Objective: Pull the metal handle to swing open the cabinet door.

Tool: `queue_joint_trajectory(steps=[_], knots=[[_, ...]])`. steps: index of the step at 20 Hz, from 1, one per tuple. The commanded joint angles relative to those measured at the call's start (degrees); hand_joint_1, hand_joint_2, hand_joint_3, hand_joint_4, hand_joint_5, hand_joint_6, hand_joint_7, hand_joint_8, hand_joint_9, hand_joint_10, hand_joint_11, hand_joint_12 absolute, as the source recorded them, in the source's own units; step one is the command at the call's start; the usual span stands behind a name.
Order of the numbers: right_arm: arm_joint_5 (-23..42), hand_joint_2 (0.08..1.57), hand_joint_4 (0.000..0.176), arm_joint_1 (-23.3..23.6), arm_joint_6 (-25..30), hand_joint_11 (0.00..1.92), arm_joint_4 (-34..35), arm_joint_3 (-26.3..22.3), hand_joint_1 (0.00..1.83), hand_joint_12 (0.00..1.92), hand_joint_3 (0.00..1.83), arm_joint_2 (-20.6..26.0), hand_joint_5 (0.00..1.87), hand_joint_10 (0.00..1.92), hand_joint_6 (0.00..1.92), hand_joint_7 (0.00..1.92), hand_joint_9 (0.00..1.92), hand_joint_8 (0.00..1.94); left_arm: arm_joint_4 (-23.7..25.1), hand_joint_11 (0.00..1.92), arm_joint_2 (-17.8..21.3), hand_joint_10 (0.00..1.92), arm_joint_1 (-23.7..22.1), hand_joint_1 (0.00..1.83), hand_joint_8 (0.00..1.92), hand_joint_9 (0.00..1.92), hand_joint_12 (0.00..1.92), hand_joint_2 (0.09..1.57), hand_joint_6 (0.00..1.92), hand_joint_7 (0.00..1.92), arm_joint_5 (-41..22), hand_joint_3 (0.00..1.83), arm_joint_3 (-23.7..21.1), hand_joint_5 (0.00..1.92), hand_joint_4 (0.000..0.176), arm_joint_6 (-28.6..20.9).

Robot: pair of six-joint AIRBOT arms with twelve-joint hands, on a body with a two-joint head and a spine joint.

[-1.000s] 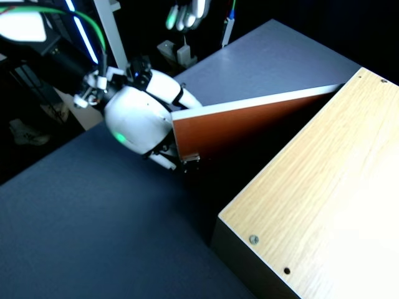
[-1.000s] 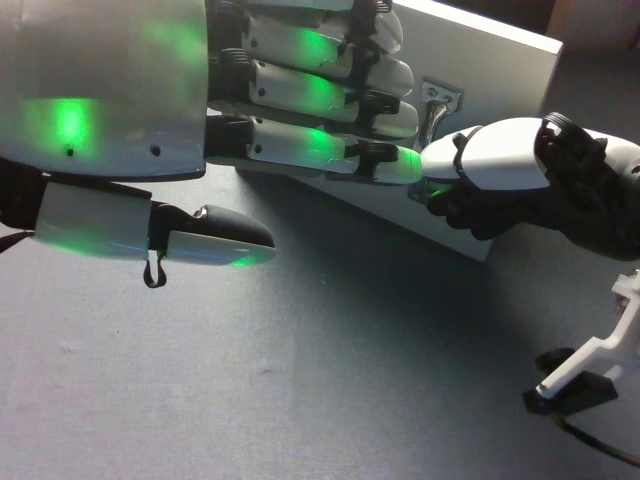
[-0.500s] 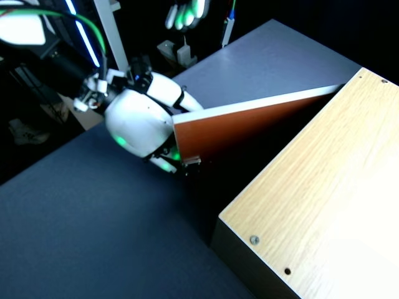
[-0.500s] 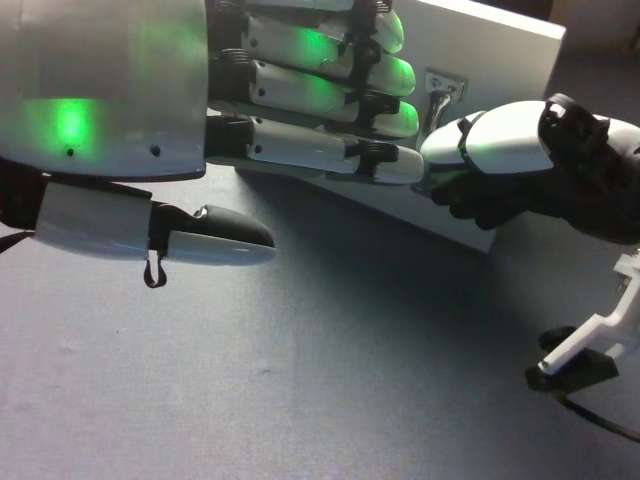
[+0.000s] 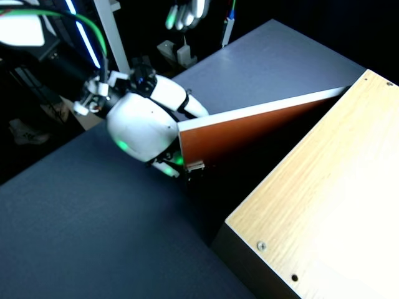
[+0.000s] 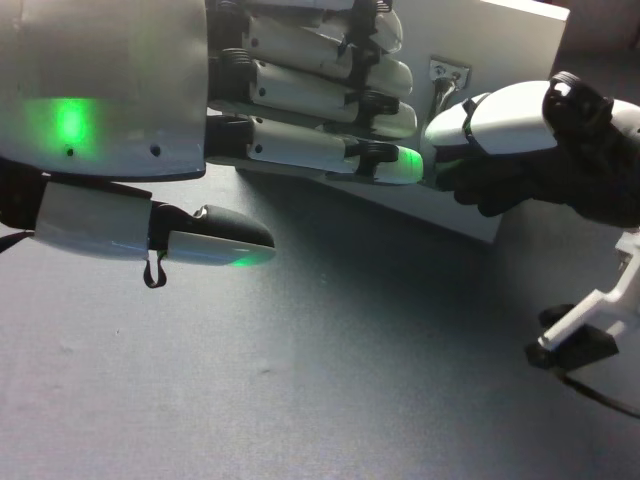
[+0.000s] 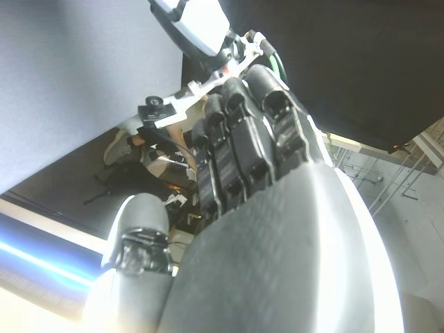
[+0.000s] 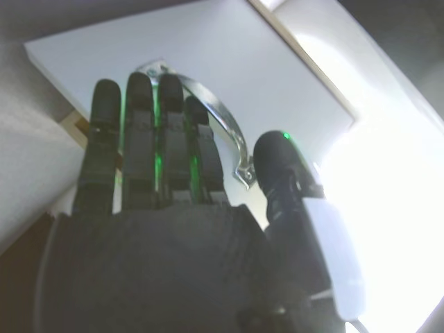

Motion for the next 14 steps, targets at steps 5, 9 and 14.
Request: queue_joint_trajectory(steps=[5, 9, 14], knots=[[3.5, 1.57, 0.000, 2.1, 0.5, 0.00, -2.3, 0.1, 0.00, 1.01, 0.10, -0.1, 0.42, 0.00, 0.00, 0.44, 0.39, 0.00, -5.7, 0.05, 0.4, 0.00, -0.5, 0.00, 0.00, 0.43, 0.81, 1.51, 0.01, 0.45, -1.4, 0.00, 0.1, 0.42, 0.000, 0.4], [3.5, 1.57, 0.000, 3.1, 0.5, 0.00, -1.7, 0.1, 0.00, 0.99, 0.10, 0.4, 0.43, 0.00, 0.00, 0.45, 0.40, 0.01, -5.7, 0.05, 0.4, 0.00, -0.5, 0.00, 0.00, 0.43, 0.81, 1.51, 0.00, 0.45, -1.4, 0.00, 0.1, 0.42, 0.000, 0.4], [3.6, 1.57, 0.000, 3.5, 0.5, 0.00, -1.7, 1.0, 0.00, 1.00, 0.11, 0.8, 0.41, 0.00, 0.00, 0.43, 0.40, 0.00, -5.7, 0.09, 0.4, 0.00, -0.5, 0.00, 0.00, 0.45, 0.80, 1.51, 0.00, 0.47, -1.4, 0.00, 0.1, 0.42, 0.000, 0.4]])
